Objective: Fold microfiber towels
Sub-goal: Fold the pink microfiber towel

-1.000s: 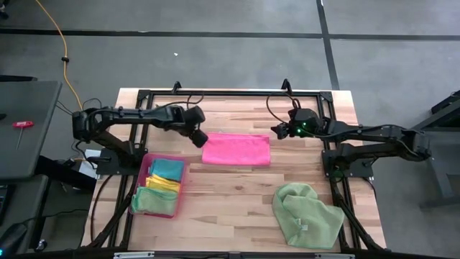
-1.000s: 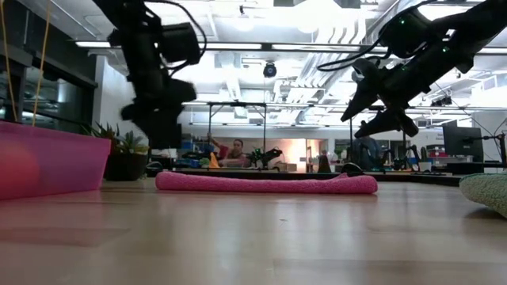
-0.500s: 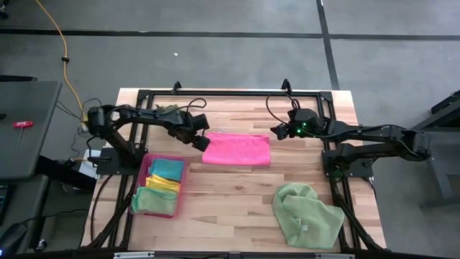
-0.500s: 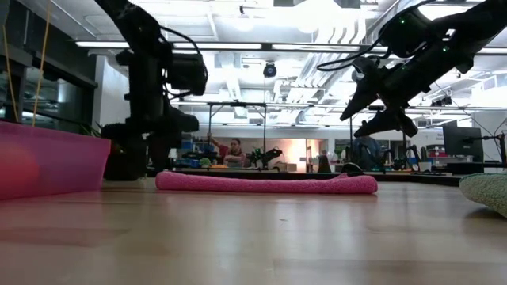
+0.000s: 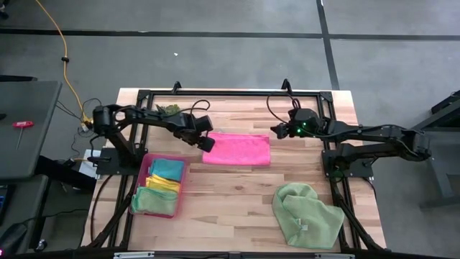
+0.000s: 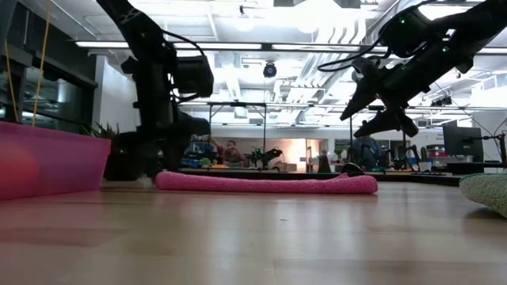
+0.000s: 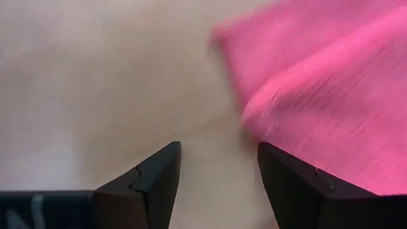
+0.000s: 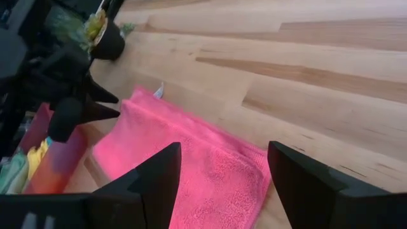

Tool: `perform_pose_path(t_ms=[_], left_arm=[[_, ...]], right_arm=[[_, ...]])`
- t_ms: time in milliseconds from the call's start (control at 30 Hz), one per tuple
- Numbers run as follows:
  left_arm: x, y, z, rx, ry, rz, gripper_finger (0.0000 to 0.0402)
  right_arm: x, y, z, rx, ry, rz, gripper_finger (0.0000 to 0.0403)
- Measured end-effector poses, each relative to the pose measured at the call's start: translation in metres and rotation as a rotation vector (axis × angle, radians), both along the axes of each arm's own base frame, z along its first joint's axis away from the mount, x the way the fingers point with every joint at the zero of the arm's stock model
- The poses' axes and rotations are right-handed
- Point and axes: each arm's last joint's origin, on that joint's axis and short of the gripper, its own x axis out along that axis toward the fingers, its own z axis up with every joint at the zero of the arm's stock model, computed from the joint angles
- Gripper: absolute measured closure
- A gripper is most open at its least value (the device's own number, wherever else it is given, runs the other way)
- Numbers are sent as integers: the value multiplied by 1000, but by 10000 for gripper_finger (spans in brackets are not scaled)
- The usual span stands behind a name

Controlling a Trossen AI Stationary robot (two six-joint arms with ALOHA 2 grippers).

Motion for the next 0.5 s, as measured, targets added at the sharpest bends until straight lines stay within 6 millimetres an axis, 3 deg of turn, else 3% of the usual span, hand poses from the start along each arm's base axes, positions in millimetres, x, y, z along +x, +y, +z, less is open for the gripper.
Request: perform_pose_path(t_ms=[500], left_arm=[[16,12,9,156,-166,-71,202]], right_arm=[[-1,-1,0,21,-12,-73,176]])
